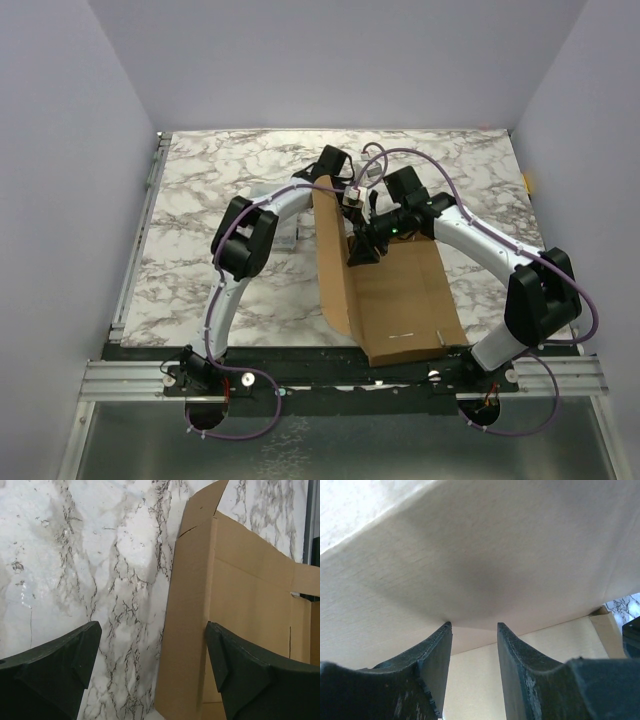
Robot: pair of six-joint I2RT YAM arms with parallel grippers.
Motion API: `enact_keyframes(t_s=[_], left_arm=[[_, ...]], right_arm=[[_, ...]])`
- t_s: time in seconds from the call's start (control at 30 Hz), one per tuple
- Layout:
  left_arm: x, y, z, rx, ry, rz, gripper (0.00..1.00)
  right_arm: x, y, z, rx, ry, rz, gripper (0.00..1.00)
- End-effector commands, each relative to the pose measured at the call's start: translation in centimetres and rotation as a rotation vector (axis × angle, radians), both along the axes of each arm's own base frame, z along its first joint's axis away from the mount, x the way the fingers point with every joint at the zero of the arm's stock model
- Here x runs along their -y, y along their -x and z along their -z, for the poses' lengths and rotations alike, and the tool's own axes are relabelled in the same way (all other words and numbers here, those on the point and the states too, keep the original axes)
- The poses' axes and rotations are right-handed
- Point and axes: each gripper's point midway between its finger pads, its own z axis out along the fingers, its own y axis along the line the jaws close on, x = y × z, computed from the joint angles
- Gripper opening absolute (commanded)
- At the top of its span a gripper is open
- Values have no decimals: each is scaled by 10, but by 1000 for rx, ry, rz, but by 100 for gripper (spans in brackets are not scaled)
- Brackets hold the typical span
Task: Fold the paper box
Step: Fold the paper box at the center of the board.
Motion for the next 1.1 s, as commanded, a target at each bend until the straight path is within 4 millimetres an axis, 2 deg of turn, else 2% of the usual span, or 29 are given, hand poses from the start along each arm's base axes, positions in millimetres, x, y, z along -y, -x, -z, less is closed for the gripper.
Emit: enact_keyframes(t_s=[0.0,0.2,0.7,0.83,1.07], left_arm=[[-3,-2,-13,164,-35,17,92],[-6,-6,-23,234,-43,9,92],[4,7,-67,166,124,77,93],[5,16,-63,132,139,106,92],[0,26,-32,175,52,93,92]], right_arm=[[0,3,0,8,19,-7,46],[0,0,-2,11,22,0,46],[0,6,-7,-1,8,-10,47],[0,5,-9,5,8,-8,48],[2,4,-5,7,24,-1,50]])
